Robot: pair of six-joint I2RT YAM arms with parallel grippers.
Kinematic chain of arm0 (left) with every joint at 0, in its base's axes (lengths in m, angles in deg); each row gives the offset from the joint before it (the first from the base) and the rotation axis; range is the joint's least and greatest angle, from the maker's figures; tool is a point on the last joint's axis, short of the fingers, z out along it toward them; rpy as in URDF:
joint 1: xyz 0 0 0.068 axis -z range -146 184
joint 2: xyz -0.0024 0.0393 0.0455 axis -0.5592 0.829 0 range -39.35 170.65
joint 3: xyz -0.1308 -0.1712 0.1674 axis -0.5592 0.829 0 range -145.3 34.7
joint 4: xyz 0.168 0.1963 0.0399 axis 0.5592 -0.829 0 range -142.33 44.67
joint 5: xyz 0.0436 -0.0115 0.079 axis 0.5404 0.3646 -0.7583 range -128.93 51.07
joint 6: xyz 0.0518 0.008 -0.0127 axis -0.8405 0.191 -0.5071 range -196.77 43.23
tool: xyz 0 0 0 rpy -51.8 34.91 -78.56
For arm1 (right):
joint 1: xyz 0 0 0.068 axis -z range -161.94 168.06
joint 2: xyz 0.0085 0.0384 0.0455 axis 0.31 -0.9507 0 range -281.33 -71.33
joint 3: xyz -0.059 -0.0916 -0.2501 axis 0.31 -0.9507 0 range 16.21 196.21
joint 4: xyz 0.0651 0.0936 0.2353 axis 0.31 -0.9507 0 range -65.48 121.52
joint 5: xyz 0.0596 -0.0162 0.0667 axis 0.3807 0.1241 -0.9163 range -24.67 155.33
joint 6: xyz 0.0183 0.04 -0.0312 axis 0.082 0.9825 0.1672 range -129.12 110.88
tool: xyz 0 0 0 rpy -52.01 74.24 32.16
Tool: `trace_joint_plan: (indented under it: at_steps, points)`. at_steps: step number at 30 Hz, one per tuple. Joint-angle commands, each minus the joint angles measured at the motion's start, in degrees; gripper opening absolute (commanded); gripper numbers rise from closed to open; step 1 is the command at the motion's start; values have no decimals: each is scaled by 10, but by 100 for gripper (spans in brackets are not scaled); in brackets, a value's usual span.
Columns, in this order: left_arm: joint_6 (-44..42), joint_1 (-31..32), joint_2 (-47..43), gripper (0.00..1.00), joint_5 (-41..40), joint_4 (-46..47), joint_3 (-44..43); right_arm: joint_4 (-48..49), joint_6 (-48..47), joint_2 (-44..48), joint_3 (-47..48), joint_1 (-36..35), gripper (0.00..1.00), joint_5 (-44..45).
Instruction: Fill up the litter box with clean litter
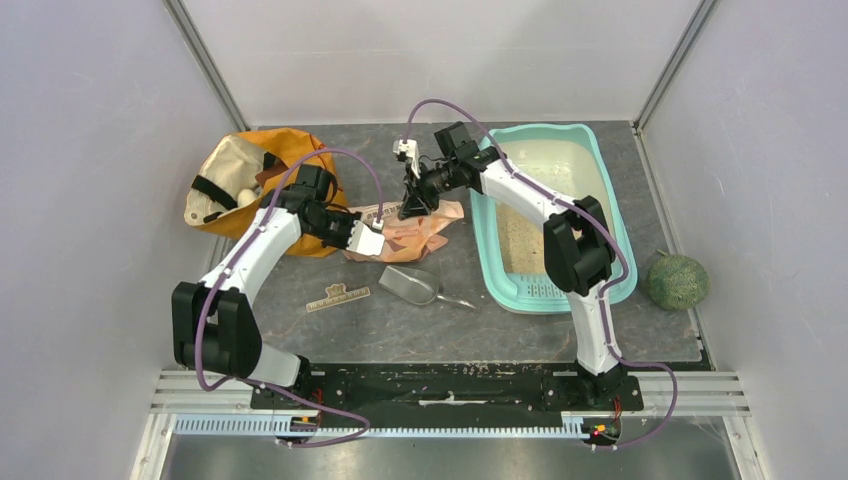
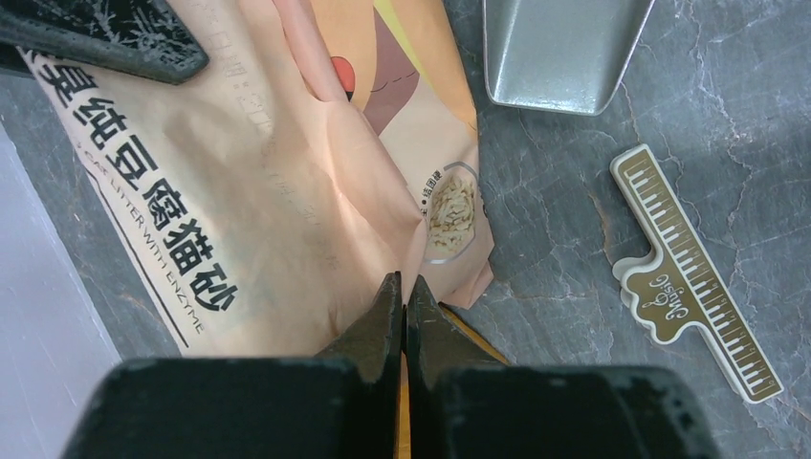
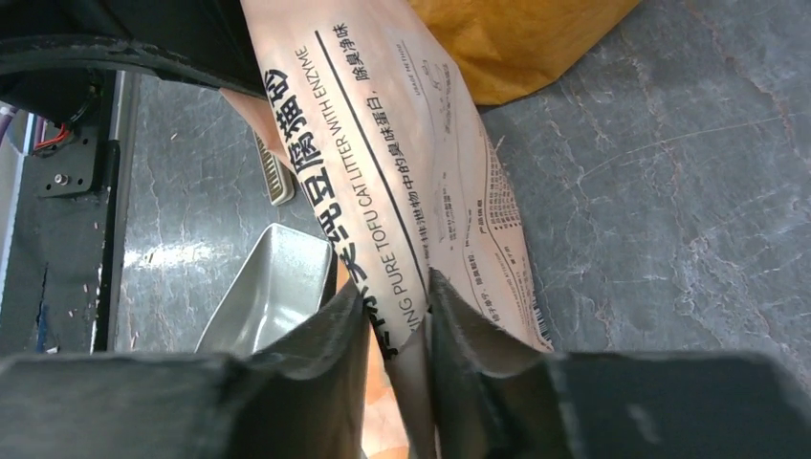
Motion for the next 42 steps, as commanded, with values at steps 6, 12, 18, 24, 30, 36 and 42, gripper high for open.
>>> trace_joint_plan:
  at_steps: [6, 12, 18, 24, 30, 36, 42]
  points:
    - [102, -20, -31, 35, 2, 24, -14, 39, -41, 21, -13, -9, 0, 41]
    - [262, -111, -108, 70, 159, -22, -73, 87, -43, 39, -46, -13, 0, 66]
    - [499, -88, -112, 86, 172, 53, -93, 121, -40, 56, -71, -16, 0, 80]
    - [631, -28, -24, 89, 97, 121, -108, 160, -24, 75, -95, -18, 0, 97]
    - [652, -21, 30, 90, 80, 204, -100, 190, -27, 89, -126, -23, 0, 101]
    - [567, -19, 91, 81, 88, 149, -131, 200, -27, 95, -131, -30, 0, 106]
    - [526, -19, 123, 46, 101, 116, -157, 200, -30, 102, -133, -33, 0, 100]
